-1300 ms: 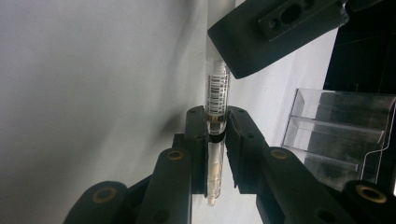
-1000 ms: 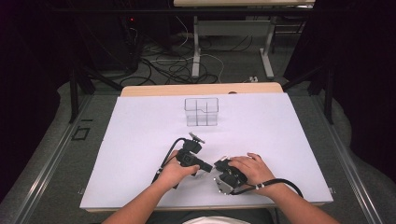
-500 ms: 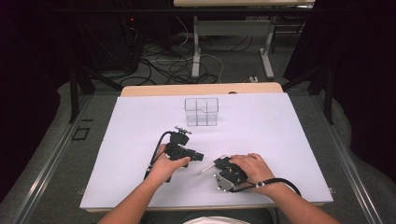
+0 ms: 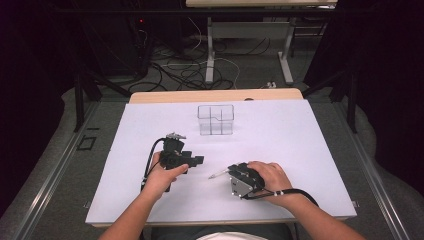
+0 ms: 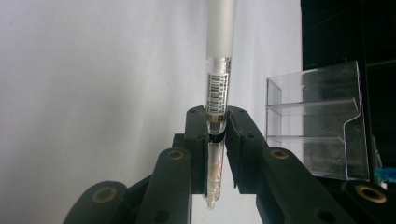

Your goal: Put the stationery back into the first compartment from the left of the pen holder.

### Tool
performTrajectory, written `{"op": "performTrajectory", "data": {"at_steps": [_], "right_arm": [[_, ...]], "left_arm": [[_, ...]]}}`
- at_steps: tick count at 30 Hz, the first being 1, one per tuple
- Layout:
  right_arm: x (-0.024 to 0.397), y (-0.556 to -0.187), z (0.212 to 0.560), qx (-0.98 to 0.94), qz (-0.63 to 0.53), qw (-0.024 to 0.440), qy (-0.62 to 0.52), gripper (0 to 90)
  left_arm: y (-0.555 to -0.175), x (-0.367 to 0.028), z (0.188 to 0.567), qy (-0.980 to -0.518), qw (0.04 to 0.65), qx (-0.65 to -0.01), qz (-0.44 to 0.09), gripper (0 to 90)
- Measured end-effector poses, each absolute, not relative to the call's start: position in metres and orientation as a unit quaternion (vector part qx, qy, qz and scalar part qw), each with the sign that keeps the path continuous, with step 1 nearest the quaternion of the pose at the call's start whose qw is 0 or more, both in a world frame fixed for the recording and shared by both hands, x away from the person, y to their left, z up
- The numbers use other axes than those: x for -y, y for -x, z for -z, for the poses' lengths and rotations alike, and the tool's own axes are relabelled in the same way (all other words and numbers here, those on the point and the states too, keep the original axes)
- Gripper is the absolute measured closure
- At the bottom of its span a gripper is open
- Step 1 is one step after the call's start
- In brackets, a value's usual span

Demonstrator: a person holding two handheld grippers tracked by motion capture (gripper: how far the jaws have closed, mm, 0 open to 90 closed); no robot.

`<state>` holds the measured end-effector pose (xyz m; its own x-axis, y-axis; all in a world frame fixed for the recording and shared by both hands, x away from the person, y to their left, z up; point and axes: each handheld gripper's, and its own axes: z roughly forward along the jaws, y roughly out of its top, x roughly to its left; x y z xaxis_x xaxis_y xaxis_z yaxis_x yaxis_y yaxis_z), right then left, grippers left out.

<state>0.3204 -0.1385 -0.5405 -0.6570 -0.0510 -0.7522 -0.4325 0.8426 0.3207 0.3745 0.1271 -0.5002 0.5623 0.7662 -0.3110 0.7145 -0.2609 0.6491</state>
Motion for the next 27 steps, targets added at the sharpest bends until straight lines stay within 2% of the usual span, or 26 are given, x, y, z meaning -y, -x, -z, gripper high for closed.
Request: {"op": "performTrajectory", "data": {"at_steps": [2, 8, 12, 23, 27], "right_arm": [[0.139, -0.323, 0.539, -0.876, -0.257, 0.388, 0.127, 79.2], [0.141, -0.331, 0.536, -0.882, -0.268, 0.372, 0.108, 79.2], [0.142, -0.336, 0.534, -0.883, -0.277, 0.368, 0.09, 79.3], [0.141, -0.354, 0.522, -0.881, -0.322, 0.347, 0.019, 79.2], [0.141, -0.361, 0.517, -0.88, -0.335, 0.337, 0.003, 79.2]], "left_arm": [[-0.374, -0.132, 0.5, -0.793, 0.388, -0.467, -0.051, 37.4], [-0.375, -0.148, 0.5, -0.78, 0.398, -0.479, -0.063, 29.7], [-0.376, -0.158, 0.501, -0.769, 0.407, -0.491, -0.048, 18.5], [-0.374, -0.178, 0.505, -0.753, 0.402, -0.514, -0.09, 14.1], [-0.373, -0.184, 0.505, -0.753, 0.411, -0.505, -0.094, 4.0]]}}
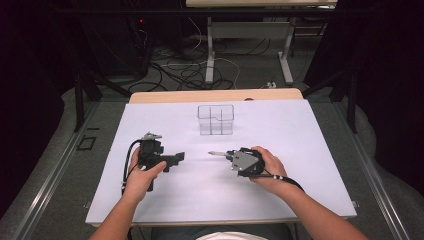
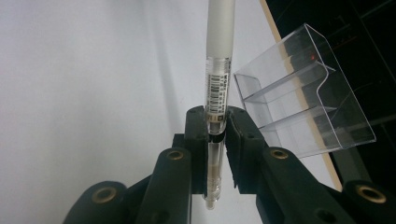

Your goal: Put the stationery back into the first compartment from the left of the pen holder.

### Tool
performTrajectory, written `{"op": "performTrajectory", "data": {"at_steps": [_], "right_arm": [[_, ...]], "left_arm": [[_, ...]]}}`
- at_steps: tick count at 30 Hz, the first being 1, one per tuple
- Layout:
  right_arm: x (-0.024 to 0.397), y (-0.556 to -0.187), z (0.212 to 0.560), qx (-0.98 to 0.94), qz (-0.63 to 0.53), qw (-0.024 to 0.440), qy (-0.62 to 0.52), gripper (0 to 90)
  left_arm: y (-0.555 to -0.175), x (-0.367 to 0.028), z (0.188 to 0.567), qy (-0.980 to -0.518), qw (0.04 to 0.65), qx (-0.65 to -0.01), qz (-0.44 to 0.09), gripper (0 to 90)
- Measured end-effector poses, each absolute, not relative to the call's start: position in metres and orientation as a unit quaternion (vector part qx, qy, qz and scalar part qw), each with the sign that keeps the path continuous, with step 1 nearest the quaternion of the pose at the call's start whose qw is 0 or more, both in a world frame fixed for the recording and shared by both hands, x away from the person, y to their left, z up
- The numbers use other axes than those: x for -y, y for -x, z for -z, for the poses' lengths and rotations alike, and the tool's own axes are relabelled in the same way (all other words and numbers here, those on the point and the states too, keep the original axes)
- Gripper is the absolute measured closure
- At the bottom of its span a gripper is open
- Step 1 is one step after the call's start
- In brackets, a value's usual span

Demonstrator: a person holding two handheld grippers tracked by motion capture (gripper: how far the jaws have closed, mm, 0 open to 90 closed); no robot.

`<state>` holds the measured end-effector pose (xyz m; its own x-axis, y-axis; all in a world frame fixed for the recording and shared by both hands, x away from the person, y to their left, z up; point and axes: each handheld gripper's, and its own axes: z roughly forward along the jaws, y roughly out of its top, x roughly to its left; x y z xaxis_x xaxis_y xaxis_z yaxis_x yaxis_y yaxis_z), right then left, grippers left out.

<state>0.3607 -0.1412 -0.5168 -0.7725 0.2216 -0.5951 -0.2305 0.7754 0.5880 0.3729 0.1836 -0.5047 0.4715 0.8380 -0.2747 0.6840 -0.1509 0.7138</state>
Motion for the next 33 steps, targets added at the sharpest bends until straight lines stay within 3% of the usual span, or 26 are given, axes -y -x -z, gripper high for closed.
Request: {"op": "performTrajectory", "data": {"at_steps": [7, 33], "right_arm": [[0.137, -0.371, 0.51, -0.873, -0.367, 0.318, -0.038, 79.2], [0.125, -0.422, 0.471, -0.814, -0.495, 0.234, -0.192, 79.2]], "left_arm": [[-0.372, -0.192, 0.506, -0.752, 0.415, -0.502, -0.105, 0.2], [-0.374, -0.188, 0.515, -0.76, 0.407, -0.494, -0.111, 0.2]]}}
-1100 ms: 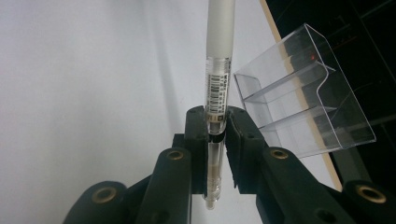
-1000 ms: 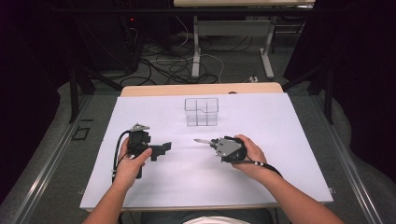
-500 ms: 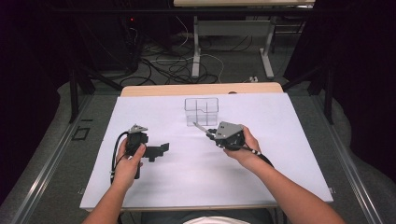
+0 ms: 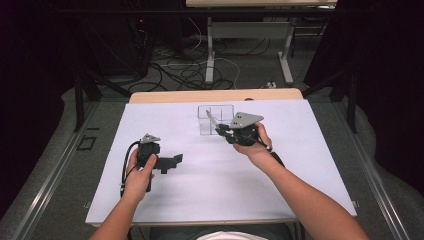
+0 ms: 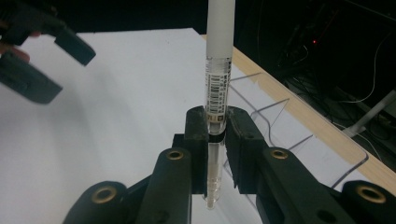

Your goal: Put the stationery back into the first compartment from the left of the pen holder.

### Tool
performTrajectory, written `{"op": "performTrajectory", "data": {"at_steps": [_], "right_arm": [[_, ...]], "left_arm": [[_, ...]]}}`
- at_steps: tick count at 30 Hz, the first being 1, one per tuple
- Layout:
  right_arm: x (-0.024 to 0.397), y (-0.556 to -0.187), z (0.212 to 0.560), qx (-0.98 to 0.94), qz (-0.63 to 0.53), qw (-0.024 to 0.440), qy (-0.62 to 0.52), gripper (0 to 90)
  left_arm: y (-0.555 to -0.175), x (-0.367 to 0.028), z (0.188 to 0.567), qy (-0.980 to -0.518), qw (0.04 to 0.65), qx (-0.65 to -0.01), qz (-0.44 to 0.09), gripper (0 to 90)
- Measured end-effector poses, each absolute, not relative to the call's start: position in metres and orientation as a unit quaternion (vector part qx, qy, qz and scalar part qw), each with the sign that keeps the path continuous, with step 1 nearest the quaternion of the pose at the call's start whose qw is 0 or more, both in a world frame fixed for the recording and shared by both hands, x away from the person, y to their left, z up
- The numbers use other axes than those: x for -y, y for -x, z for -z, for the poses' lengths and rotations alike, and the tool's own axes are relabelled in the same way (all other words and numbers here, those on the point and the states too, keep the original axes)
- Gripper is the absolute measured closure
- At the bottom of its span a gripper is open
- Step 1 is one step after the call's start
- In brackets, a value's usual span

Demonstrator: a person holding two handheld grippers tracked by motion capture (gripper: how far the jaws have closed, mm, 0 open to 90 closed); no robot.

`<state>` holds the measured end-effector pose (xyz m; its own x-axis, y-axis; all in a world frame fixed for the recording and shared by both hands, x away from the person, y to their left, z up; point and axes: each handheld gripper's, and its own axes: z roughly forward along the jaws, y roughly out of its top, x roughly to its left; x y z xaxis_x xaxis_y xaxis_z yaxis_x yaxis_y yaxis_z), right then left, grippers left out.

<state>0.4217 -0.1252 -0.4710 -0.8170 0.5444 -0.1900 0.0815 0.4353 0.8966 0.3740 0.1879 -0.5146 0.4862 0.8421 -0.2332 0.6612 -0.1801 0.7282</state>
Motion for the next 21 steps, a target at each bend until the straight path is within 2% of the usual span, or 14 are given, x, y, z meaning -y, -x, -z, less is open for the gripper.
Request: {"op": "performTrajectory", "data": {"at_steps": [11, 21], "right_arm": [[0.102, -0.449, 0.448, -0.777, -0.546, 0.216, -0.228, 79.2], [0.078, -0.478, 0.449, -0.748, -0.569, 0.214, -0.267, 79.2]], "left_arm": [[-0.374, -0.19, 0.515, -0.759, 0.406, -0.496, -0.112, 0.2], [-0.373, -0.192, 0.515, -0.758, 0.407, -0.498, -0.112, 0.2]]}}
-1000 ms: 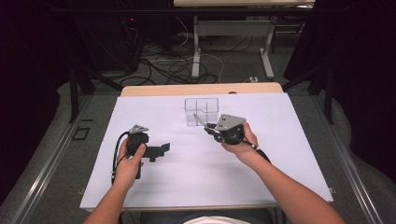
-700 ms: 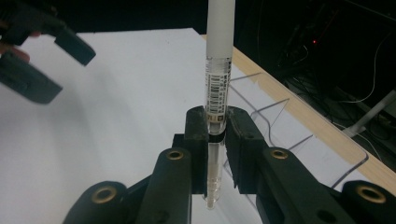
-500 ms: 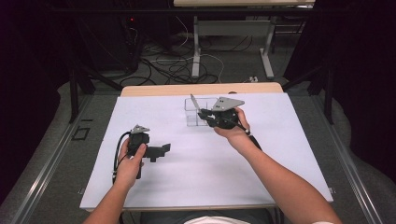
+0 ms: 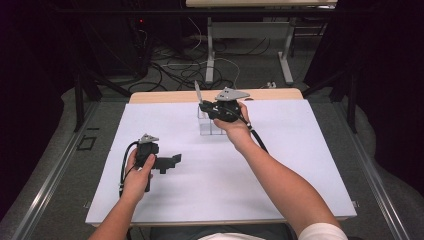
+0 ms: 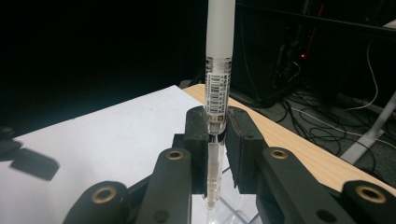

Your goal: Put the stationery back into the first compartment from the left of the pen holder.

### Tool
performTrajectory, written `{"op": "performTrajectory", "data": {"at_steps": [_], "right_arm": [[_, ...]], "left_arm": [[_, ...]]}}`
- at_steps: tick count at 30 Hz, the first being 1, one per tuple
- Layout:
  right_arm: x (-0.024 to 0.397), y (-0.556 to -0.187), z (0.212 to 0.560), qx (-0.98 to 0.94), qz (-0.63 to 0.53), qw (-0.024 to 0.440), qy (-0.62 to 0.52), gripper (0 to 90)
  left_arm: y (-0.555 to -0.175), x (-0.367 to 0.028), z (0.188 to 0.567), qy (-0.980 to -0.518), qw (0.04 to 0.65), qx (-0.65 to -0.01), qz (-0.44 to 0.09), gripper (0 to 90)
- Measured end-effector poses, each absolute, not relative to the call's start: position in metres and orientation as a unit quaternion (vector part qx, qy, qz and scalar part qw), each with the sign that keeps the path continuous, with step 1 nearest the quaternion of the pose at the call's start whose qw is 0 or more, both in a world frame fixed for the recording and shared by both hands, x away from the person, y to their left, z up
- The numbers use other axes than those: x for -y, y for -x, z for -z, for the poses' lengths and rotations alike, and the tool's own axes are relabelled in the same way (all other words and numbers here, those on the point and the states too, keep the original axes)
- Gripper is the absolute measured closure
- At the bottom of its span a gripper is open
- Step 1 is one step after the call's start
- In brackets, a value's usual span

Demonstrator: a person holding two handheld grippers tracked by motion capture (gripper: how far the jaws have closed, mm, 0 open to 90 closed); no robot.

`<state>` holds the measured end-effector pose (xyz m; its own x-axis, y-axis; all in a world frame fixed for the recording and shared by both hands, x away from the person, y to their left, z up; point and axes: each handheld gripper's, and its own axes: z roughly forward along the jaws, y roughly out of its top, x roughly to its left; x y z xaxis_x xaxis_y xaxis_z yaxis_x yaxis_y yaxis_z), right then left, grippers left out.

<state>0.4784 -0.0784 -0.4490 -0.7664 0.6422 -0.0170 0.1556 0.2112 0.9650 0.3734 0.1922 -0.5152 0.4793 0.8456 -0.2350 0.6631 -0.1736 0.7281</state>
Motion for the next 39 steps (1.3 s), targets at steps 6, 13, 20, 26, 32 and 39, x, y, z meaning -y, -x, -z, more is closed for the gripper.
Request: {"op": "performTrajectory", "data": {"at_steps": [6, 13, 20, 26, 32, 39], "right_arm": [[0.074, -0.49, 0.457, -0.746, -0.559, 0.221, -0.287, 79.2], [0.072, -0.502, 0.472, -0.742, -0.549, 0.221, -0.315, 79.2], [0.074, -0.509, 0.481, -0.754, -0.527, 0.217, -0.328, 78.7], [0.075, -0.504, 0.478, -0.754, -0.526, 0.217, -0.328, 64.8], [0.083, -0.493, 0.471, -0.758, -0.515, 0.209, -0.34, 52.8], [0.1, -0.47, 0.471, -0.771, -0.476, 0.213, -0.365, 31.4]], "left_arm": [[-0.373, -0.193, 0.515, -0.757, 0.408, -0.499, -0.111, 0.2], [-0.373, -0.192, 0.516, -0.759, 0.407, -0.497, -0.108, 0.3], [-0.373, -0.193, 0.516, -0.759, 0.406, -0.498, -0.108, 0.2], [-0.373, -0.193, 0.516, -0.759, 0.406, -0.498, -0.108, 0.2], [-0.374, -0.194, 0.517, -0.76, 0.404, -0.497, -0.11, 0.2], [-0.376, -0.194, 0.518, -0.767, 0.399, -0.49, -0.115, 0.2]]}}
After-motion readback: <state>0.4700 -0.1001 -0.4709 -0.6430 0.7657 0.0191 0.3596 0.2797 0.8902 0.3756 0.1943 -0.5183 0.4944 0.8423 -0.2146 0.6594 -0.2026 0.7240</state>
